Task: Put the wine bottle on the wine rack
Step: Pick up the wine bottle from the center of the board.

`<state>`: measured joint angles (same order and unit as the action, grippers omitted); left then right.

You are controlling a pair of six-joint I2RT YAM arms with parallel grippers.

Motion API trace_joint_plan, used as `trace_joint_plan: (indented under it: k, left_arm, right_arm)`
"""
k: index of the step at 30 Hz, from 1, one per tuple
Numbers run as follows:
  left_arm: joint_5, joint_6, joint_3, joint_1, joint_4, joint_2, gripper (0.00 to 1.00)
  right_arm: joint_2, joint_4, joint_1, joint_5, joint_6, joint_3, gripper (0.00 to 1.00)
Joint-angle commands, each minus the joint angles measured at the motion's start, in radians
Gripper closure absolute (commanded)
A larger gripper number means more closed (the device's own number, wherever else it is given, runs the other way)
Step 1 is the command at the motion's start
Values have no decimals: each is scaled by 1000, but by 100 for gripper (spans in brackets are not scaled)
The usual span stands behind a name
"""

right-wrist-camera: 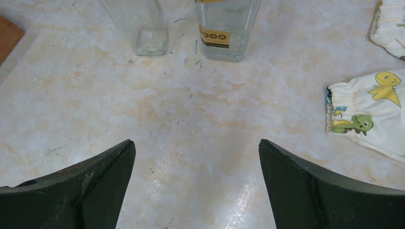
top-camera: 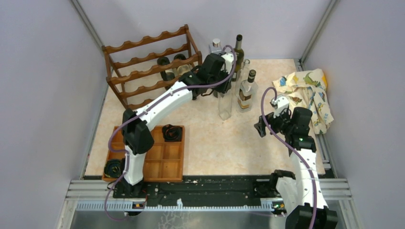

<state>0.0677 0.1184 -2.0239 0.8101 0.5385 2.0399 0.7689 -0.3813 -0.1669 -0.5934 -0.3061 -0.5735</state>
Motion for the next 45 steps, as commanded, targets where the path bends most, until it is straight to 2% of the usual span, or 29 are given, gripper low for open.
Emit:
trace_joint_plan:
  k: [1, 5, 8, 11, 14, 18, 25, 29, 34, 40, 45]
  left_arm:
    - [-107, -16, 89, 3, 6, -164, 100]
    - [-254, 58, 319, 3, -129, -341, 100]
    - [-308, 114, 483, 4, -237, -471, 100]
    - [-343, 95, 604, 8, -300, -582, 100]
    - [-340, 35, 664, 14, -295, -665, 100]
    - [-302, -76, 651, 18, -184, -722, 100]
    - [-101, -318, 479, 22, 119, -703, 100]
    - [27, -457, 405, 21, 197, -687, 100]
    - [95, -637, 357, 21, 262, -646, 100]
    - [180, -813, 410, 21, 299, -604, 100]
    - [255, -949, 555, 21, 214, -628, 100]
  right_arm:
    - [0, 38, -8, -63, -17, -25, 2]
    - [-10, 25, -7, -179, -30, -28, 2]
    - [-16, 11, -8, -267, -41, -28, 2]
    - [-16, 13, -8, -287, -44, -25, 2]
    - [-6, 13, -8, -296, -45, -23, 2]
    - [1, 15, -8, -302, -47, -22, 2]
    - [1, 18, -8, -297, -48, -16, 2]
    - [1, 20, -7, -295, -49, -14, 2]
    - [0, 19, -8, -287, -50, -14, 2]
    - [-2, 17, -8, -279, -55, -12, 2]
    - [0, 18, -8, -279, -56, -11, 2]
